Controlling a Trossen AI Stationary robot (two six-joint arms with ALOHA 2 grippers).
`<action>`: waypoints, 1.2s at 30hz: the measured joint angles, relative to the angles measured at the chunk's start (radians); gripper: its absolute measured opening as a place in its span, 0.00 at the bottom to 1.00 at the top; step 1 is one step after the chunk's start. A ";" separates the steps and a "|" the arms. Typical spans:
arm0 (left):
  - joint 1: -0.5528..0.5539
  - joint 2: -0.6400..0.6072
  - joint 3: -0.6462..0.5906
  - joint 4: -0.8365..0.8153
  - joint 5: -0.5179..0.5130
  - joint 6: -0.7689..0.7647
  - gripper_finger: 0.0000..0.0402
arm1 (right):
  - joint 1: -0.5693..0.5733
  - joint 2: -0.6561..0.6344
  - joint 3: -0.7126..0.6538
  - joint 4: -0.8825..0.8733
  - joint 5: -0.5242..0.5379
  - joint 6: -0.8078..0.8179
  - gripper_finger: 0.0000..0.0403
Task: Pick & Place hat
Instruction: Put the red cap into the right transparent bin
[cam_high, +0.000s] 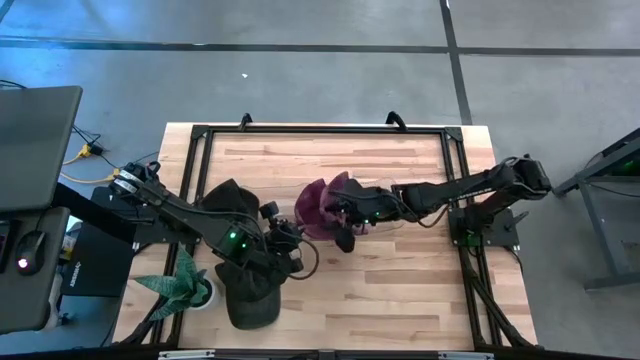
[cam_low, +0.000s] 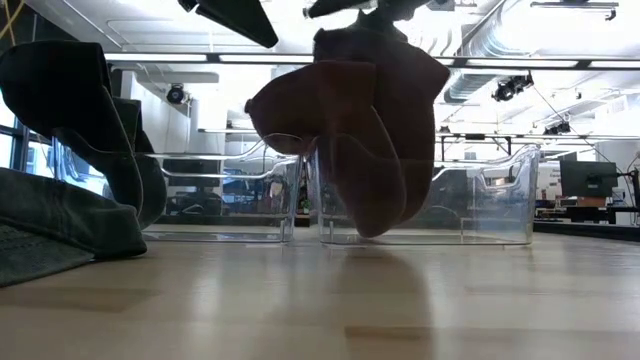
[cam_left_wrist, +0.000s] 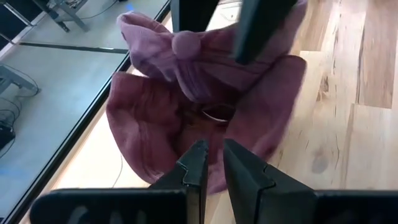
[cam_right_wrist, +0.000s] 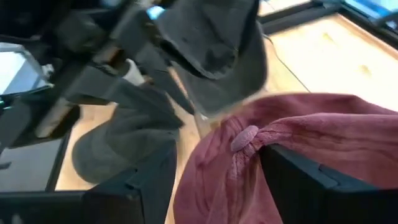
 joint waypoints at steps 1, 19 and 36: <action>0.000 0.000 0.000 0.000 -0.002 0.000 0.11 | 0.003 0.008 0.000 0.022 -0.011 -0.013 0.56; 0.000 0.000 0.001 0.026 -0.009 0.001 0.11 | -0.010 0.047 0.000 0.134 -0.117 -0.045 0.56; 0.003 0.000 0.001 0.072 -0.106 0.018 0.11 | -0.032 0.059 0.000 0.111 -0.184 -0.127 0.69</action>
